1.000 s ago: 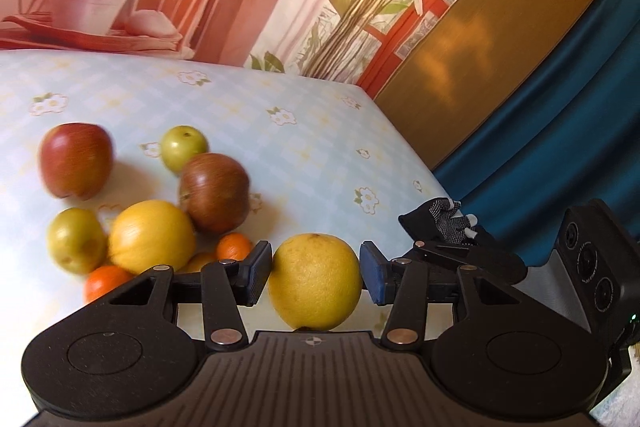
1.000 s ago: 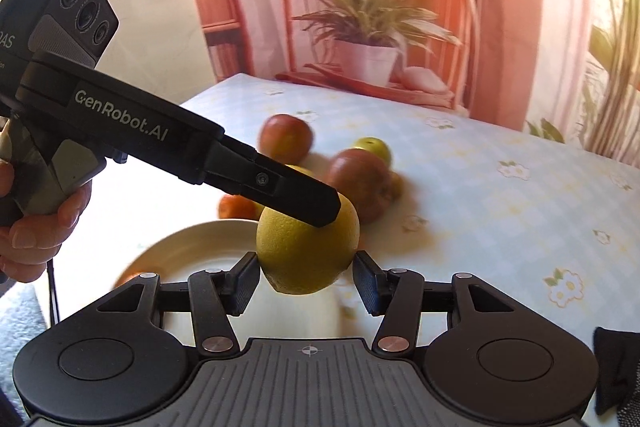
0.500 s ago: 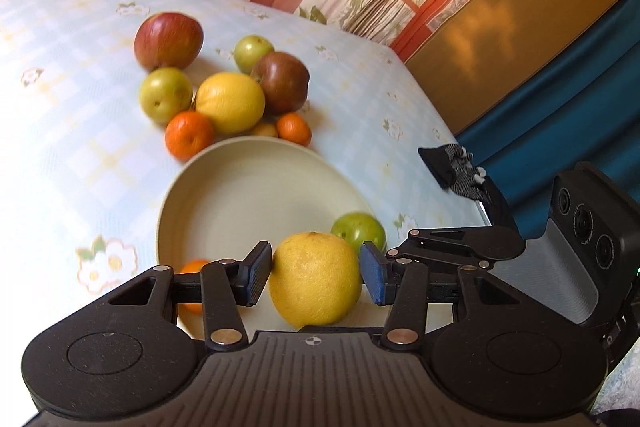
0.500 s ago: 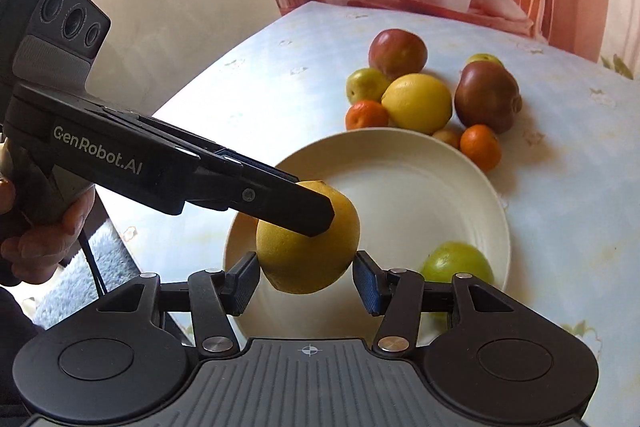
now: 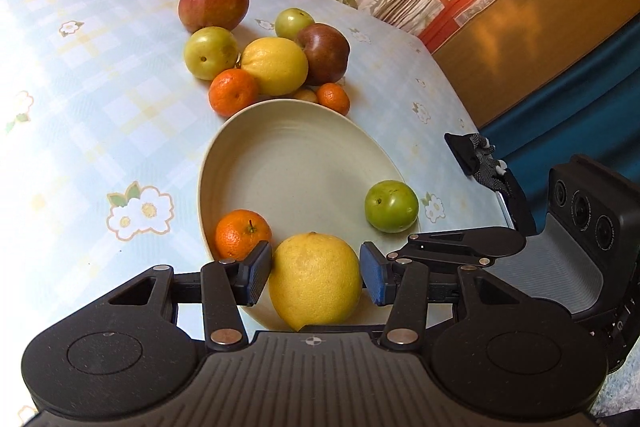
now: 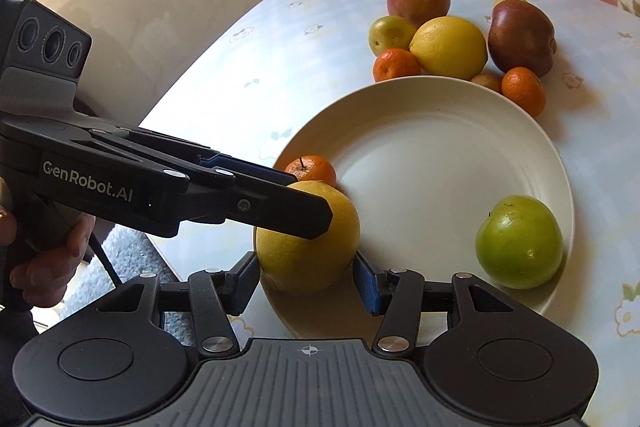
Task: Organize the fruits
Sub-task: 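Carry the grapefruit with both grippers over the white plate and lower it, then open both grippers to release the grapefruit in the plate and withdraw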
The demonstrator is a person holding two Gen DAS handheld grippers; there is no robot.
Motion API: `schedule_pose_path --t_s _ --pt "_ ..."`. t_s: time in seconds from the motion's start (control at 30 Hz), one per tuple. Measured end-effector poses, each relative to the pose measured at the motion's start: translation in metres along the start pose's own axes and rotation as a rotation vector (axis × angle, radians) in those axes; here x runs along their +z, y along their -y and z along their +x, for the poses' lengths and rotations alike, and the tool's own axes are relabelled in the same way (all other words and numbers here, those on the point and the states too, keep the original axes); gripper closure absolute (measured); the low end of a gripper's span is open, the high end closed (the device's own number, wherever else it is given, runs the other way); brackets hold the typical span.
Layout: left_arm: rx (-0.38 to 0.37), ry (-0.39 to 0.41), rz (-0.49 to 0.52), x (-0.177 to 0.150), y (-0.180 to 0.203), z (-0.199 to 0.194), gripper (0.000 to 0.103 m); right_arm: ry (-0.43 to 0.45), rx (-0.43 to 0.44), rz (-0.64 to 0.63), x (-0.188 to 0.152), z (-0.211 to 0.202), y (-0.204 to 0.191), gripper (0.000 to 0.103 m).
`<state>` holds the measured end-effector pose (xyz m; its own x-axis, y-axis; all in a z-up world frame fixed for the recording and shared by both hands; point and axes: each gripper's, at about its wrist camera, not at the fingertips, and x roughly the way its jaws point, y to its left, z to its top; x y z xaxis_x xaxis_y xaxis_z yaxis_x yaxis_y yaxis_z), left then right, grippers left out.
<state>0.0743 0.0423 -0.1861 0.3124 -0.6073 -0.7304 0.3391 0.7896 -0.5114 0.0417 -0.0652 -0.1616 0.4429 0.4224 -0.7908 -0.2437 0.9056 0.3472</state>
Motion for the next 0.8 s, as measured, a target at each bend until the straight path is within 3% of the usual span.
schedule_pose_path --t_s 0.33,0.43,0.8 --pt "0.001 -0.002 0.018 -0.003 0.002 -0.001 0.053 0.029 0.012 0.007 0.000 -0.010 0.006 0.050" --pt "0.001 -0.002 0.018 -0.003 0.002 -0.001 0.053 0.038 0.021 -0.002 -0.003 -0.013 0.006 0.056" --pt "0.044 0.042 0.057 -0.004 0.006 -0.013 0.053 0.053 0.018 -0.015 -0.006 -0.013 0.004 0.057"
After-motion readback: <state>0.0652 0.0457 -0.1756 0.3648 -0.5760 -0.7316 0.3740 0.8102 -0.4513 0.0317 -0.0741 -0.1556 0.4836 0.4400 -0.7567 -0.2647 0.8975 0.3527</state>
